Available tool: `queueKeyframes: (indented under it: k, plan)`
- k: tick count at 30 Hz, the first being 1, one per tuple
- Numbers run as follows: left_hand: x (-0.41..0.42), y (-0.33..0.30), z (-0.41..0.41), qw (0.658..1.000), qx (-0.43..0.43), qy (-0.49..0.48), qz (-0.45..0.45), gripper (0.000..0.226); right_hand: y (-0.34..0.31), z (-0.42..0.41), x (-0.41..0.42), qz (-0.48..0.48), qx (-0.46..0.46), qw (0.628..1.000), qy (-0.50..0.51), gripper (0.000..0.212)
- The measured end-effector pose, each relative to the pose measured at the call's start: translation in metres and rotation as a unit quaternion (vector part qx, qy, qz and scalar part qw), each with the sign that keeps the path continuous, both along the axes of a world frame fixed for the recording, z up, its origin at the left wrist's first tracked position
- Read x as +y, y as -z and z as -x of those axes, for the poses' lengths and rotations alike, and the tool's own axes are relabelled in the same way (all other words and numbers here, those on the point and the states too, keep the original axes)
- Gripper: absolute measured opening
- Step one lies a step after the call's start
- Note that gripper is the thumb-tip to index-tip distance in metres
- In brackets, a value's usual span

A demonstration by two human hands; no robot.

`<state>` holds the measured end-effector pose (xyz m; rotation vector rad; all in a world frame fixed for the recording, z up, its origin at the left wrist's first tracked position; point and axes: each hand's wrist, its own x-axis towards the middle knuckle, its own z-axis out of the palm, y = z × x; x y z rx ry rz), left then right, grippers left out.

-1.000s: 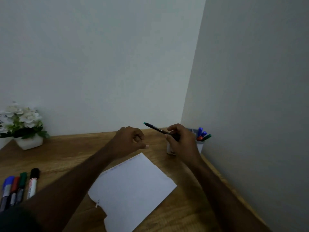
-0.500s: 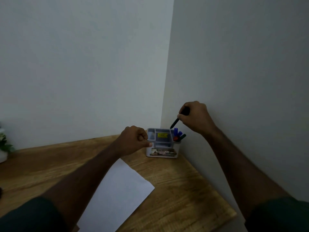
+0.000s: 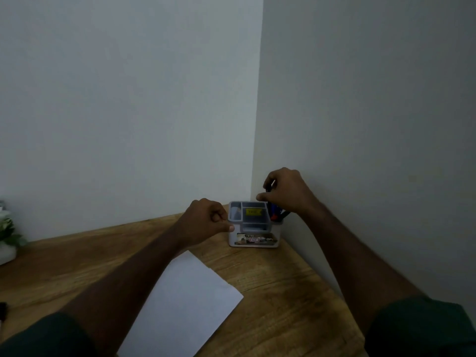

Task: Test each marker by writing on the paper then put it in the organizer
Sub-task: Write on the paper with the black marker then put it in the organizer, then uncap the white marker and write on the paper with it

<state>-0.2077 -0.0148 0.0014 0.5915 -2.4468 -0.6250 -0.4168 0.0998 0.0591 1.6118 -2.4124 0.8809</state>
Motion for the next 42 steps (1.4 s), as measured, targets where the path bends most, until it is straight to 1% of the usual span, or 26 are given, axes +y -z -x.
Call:
queueKeyframes:
  k: [3, 6, 8, 11, 14, 18, 22, 25, 28, 30, 32, 36, 40, 42]
  plan:
    - [-0.001, -0.005, -0.013, 1.0, 0.016, -0.006, -0.002, 0.025, -0.006, -0.012, 0.002, 0.064, 0.016, 0.998, 0.013, 0.041]
    - [-0.004, -0.009, -0.033, 0.999, 0.024, -0.02, -0.005, 0.025, -0.009, -0.027, 0.001, 0.113, 0.028, 0.993, 0.012, 0.029]
    - [-0.006, -0.011, -0.05, 0.999, 0.023, -0.035, -0.004, 0.026, -0.007, -0.045, -0.001, 0.117, 0.024, 0.993, -0.014, 0.021]
    - [-0.01, -0.011, -0.084, 0.997, 0.032, -0.065, -0.009, 0.023, 0.006, -0.095, -0.011, 0.087, 0.021, 0.992, -0.087, 0.014]
    - [-0.013, -0.005, -0.129, 0.995, 0.022, -0.102, -0.008, 0.02, 0.027, -0.158, -0.028, 0.049, 0.019, 0.984, -0.17, 0.009]
    - [-0.013, 0.006, -0.205, 0.988, 0.011, -0.152, -0.01, 0.018, 0.056, -0.236, -0.054, 0.015, -0.001, 0.966, -0.259, 0.02]
    - [-0.01, 0.014, -0.283, 0.976, 0.023, -0.215, -0.016, 0.017, 0.079, -0.301, -0.074, -0.028, 0.001, 0.945, -0.327, 0.017]
    - [-0.005, 0.024, -0.334, 0.964, 0.031, -0.261, -0.027, 0.015, 0.092, -0.346, -0.083, -0.044, -0.01, 0.93, -0.365, 0.02]
    - [-0.004, 0.039, -0.377, 0.949, 0.039, -0.312, -0.033, 0.008, 0.099, -0.384, -0.09, -0.052, -0.036, 0.923, -0.378, 0.019]
    - [-0.002, 0.048, -0.396, 0.941, 0.04, -0.334, -0.045, 0.011, 0.102, -0.403, -0.092, -0.064, -0.039, 0.92, -0.384, 0.016]
    - [0.0, 0.054, -0.405, 0.941, 0.033, -0.332, -0.057, 0.012, 0.104, -0.416, -0.093, -0.087, -0.026, 0.919, -0.383, 0.015]
    - [0.004, 0.06, -0.406, 0.944, 0.028, -0.323, -0.062, 0.013, 0.11, -0.428, -0.097, -0.124, -0.001, 0.927, -0.354, 0.022]
    - [0.003, 0.059, -0.4, 0.947, 0.048, -0.314, -0.054, 0.013, 0.108, -0.431, -0.099, -0.158, 0.032, 0.933, -0.322, 0.028]
    - [0.002, 0.058, -0.393, 0.947, 0.063, -0.312, -0.038, 0.015, 0.104, -0.426, -0.101, -0.164, 0.048, 0.932, -0.319, 0.026]
